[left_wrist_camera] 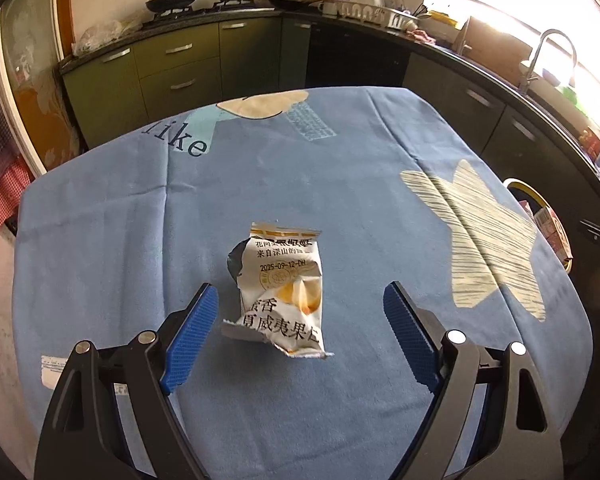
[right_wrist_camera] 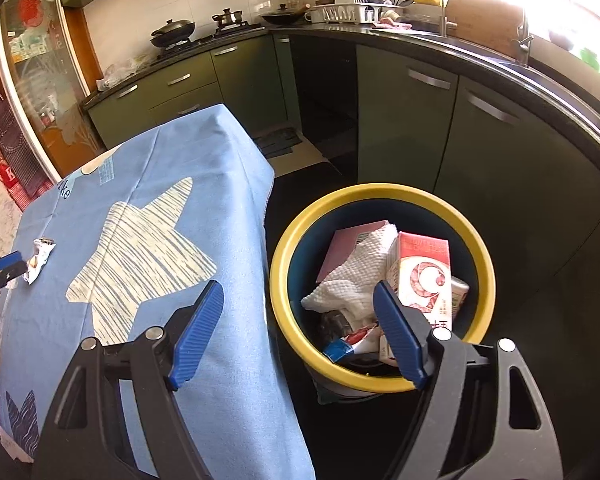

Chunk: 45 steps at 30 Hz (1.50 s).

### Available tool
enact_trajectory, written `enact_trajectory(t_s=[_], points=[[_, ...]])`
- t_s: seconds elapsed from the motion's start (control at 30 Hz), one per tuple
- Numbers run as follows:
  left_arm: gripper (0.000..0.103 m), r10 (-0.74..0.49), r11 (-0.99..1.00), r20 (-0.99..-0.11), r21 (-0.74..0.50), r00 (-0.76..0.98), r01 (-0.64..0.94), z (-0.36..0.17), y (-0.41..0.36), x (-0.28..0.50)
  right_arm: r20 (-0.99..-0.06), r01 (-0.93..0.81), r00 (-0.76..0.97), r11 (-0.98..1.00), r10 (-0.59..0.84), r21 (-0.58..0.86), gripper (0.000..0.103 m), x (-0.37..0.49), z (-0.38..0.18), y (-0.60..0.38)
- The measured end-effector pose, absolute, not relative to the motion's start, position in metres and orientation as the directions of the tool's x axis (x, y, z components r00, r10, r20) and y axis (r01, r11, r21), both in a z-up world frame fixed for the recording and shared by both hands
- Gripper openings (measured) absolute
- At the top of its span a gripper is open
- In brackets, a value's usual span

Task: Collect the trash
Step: 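Grasp the crumpled snack wrapper with the left gripper, then carry the snack wrapper over the bin and open the left gripper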

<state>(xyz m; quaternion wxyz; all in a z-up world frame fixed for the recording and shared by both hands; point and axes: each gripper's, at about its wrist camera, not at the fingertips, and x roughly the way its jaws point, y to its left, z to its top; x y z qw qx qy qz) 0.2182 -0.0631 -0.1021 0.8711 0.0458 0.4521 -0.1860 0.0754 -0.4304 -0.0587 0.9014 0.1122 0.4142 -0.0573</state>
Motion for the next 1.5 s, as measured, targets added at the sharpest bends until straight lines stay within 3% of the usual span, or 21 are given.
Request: enact_trajectory(t_s=[0.37,0.63,0.73,1.17,1.5], points=[[0.082,-0.189,0.941,-0.868,-0.026,0.459,0.338,-0.121,-0.083,0.245,-0.767,0.179,0.641,0.967,0.027,0.184,0.073,0.079,-0.069,-0.435],[0.066,-0.156,0.945,-0.880,-0.001,0.448,0.327,-0.127,-0.085,0.246,-0.762,0.158,0.646,0.969,0.044,0.190,0.074,0.080,-0.067,-0.431],[0.055,-0.148,0.948,-0.879,0.006,0.454,0.319,-0.126,-0.082,0.246,-0.763,0.156,0.644,0.969,0.048,0.192,0.074,0.080,-0.068,-0.430],[0.052,-0.180,0.935,-0.871,-0.007,0.458,0.354,-0.115,-0.090,0.236,-0.753,0.152,0.655,0.967,0.056,0.204,0.074,0.075,-0.067,-0.435],[0.053,-0.323,0.840,-0.828,-0.026,0.459,0.543,-0.071,-0.177,0.213,-0.721,0.255,0.690,0.955,-0.068,0.153,0.074,0.047,-0.050,-0.466]])
